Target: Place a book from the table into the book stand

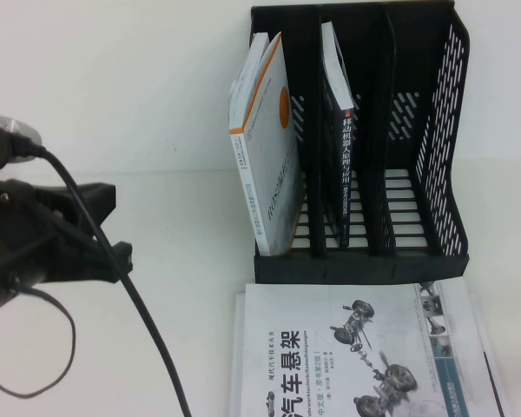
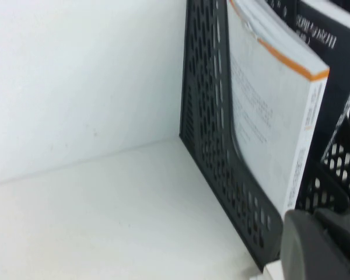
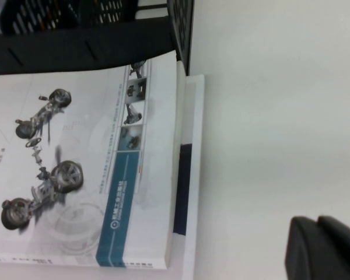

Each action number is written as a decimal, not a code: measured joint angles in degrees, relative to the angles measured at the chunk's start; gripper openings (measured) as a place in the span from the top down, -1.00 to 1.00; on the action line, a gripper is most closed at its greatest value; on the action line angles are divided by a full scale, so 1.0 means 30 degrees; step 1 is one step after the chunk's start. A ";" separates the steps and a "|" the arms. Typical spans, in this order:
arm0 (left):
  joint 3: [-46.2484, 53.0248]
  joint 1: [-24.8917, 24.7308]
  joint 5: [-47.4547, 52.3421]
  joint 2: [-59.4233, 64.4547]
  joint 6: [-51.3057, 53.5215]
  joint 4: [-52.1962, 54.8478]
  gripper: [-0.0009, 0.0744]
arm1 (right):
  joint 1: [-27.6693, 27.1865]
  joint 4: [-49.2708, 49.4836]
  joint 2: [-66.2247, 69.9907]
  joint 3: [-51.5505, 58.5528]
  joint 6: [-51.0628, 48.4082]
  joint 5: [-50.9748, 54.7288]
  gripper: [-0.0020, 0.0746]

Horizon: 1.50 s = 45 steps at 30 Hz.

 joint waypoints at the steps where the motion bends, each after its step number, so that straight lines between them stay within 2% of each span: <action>1: 0.0000 0.0000 0.0156 0.0000 0.0000 0.0000 0.98 | 0.0000 0.0000 0.0000 0.0000 0.0003 0.0000 0.95; 12: 0.0025 0.0000 0.0433 0.0000 0.0000 0.0000 0.98 | 0.0000 0.0030 0.0000 0.0000 -0.0040 0.0000 0.95; 16: 0.0041 0.0158 0.2262 -0.0493 -0.0014 0.0369 0.98 | 0.0000 0.0030 0.0000 0.0000 -0.0040 0.0000 0.95; 21: 0.0676 0.1504 0.6528 -0.3351 -0.0399 -0.0007 0.98 | 0.0000 0.0030 0.0000 0.0000 -0.0040 0.0000 0.95; 25: 0.2571 0.3271 0.7204 -0.6814 0.0039 -0.0007 0.98 | 0.0000 0.0030 0.0000 0.0000 -0.0040 0.0000 0.95; 29: 0.5145 0.4980 0.6406 -1.0058 0.0309 -0.0007 0.98 | 0.0000 0.0030 0.0000 0.0000 -0.0040 0.0000 0.95; 36: 1.0429 0.7066 0.2926 -1.4240 0.0682 -0.0007 0.98 | 0.0000 0.0030 0.0000 0.0000 -0.0040 0.0000 0.95; 41: 1.3827 0.7802 0.0832 -1.6374 0.0728 -0.0007 0.98 | 0.0000 0.0030 0.0000 0.0000 -0.0040 0.0000 0.95; 45: 1.4542 0.7802 0.0412 -1.7584 0.0508 -0.0007 0.98 | 0.0000 0.0030 0.0000 0.0000 -0.0040 0.0000 0.95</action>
